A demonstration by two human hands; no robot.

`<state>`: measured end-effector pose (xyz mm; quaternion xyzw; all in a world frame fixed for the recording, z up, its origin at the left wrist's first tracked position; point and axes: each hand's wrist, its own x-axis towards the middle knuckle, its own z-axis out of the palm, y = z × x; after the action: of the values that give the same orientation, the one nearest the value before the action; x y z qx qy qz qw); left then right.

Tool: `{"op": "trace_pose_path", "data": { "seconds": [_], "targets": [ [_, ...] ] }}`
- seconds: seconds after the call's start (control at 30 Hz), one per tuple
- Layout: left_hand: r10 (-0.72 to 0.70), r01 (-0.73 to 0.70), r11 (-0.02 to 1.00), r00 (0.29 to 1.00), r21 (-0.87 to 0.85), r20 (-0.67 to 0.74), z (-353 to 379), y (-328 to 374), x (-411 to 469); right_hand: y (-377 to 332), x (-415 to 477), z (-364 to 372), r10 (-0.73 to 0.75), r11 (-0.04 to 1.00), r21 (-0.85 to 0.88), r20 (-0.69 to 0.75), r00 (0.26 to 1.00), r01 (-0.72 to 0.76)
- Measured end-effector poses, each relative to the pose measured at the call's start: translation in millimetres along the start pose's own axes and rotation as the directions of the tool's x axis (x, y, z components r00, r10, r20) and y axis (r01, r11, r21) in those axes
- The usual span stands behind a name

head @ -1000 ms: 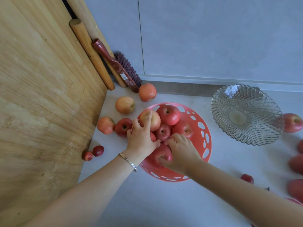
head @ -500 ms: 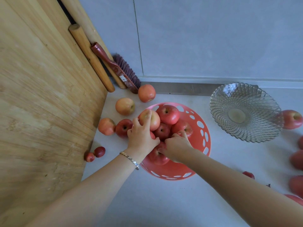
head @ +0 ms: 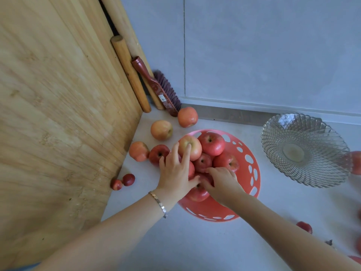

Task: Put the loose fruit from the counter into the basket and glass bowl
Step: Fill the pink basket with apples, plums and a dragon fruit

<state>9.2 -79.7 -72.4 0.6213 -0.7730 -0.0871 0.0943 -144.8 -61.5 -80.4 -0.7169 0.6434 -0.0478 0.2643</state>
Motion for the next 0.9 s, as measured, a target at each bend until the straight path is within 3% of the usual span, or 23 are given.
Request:
{"op": "trace_pose_path", "data": {
  "seconds": [0.1,0.17,0.27,0.37,0.5,0.6,0.7,0.73,0.8,0.9],
  "targets": [
    [0.052,-0.079,0.989,0.976,-0.121,-0.210,-12.6,-15.7,-1.3,0.2,-3.1,-12.7,-0.036,0.992,0.117,-0.125,0.991,0.050],
    [-0.029,-0.028,0.975,0.967,-0.219,-0.252,-24.6,-35.7,7.9,-3.4,-4.2,-23.0,-0.068,0.979,0.177,-0.192,0.979,0.103],
    [-0.130,0.133,0.971,0.991,-0.200,0.024,-32.5,-77.0,28.5,-16.8,-2.1,-35.8,-0.120,0.966,0.203,-0.187,0.975,0.158],
    [-0.019,0.009,0.999,0.965,0.037,0.262,-18.6,-98.6,42.4,-31.4,0.7,-44.5,-0.157,0.960,0.213,-0.132,0.979,0.183],
    [0.016,-0.085,0.980,0.937,0.182,0.348,7.1,-100.3,52.4,-42.7,0.8,-50.4,-0.177,0.956,0.221,-0.096,0.980,0.194],
    [-0.020,-0.008,0.989,0.982,0.147,0.187,10.7,-95.8,53.8,-42.9,-1.4,-51.2,-0.166,0.954,0.236,-0.107,0.980,0.187],
    [-0.237,0.235,0.971,0.971,-0.049,-0.031,-17.6,-75.8,51.0,-43.9,-5.4,-59.0,-0.109,0.936,0.313,-0.180,0.978,0.162],
    [-0.270,0.254,0.955,0.958,-0.151,-0.098,-31.0,-68.4,49.7,-45.9,-6.0,-62.6,-0.081,0.923,0.355,-0.196,0.977,0.148],
    [-0.193,0.110,0.932,0.957,-0.344,-0.217,-57.7,-51.2,43.0,-53.6,-8.0,-69.9,-0.035,0.868,0.485,-0.161,0.986,0.110],
    [0.036,-0.161,0.874,0.963,-0.458,-0.269,-94.6,-14.7,22.9,-68.3,-9.2,-80.5,0.012,0.655,0.756,-0.032,0.999,0.017]
  ]
}}
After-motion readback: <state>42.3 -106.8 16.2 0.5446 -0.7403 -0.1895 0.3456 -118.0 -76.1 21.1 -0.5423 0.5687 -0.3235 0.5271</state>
